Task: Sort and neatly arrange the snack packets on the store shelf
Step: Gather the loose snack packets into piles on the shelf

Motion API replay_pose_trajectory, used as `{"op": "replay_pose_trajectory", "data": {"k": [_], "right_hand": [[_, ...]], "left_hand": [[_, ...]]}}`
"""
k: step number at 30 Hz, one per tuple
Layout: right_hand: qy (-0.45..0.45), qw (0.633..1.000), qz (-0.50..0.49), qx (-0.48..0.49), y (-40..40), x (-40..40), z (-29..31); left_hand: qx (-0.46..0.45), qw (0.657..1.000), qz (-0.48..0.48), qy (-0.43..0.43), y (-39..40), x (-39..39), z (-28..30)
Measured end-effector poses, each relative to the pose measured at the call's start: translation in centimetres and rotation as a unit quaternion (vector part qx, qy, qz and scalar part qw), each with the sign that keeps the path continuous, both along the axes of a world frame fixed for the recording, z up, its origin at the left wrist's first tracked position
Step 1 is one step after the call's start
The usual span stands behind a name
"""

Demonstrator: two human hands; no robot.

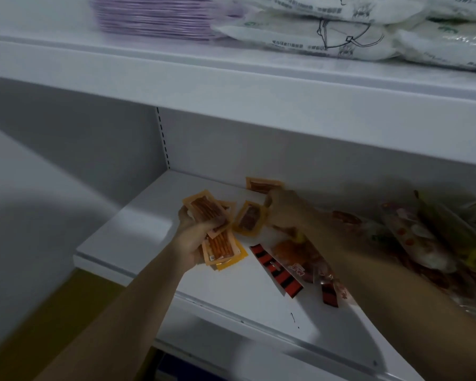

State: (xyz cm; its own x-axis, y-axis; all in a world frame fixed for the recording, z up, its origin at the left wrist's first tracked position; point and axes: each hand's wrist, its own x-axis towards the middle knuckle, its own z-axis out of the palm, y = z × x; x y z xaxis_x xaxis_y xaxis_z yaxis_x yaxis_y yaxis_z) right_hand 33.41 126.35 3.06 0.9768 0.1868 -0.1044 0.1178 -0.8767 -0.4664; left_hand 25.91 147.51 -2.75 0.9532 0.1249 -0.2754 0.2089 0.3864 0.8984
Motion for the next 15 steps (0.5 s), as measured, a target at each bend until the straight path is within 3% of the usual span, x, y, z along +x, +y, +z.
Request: {"op": "replay_pose_trajectory", "data": {"k": [2,4,6,10,13,15], "right_hand": [[0.027,0.989,-0.046,0.140,-0.1,0.8,-0.3],[0.084,0.931,-0.070,0.348,0.6,0.6,-0.1],[0.128,0.872,-0.081,0.465,2.0,-0.1,-0.6],[0.017,0.901,-0.125,0.414,4.5,-1.4,-2.4],[0.010,0.891,-0.143,0.431,5.3,-2.0,-3.9],[0.003,0.907,-0.121,0.404,5.3,-1.6,-4.7]], "left_hand": [[0.010,1.000,-0.010,-0.016,-0.3,-0.1,0.4],[0.011,0.999,-0.037,-0.024,-0.4,0.1,0.5],[0.015,0.999,-0.042,-0.017,-0.5,0.3,0.4],[-0.012,0.998,-0.067,-0.005,-1.7,0.5,0.2],[-0.002,0.995,-0.082,-0.049,-2.3,0.7,0.0],[0.016,0.994,-0.089,-0.057,-2.2,0.9,-0.3]]}}
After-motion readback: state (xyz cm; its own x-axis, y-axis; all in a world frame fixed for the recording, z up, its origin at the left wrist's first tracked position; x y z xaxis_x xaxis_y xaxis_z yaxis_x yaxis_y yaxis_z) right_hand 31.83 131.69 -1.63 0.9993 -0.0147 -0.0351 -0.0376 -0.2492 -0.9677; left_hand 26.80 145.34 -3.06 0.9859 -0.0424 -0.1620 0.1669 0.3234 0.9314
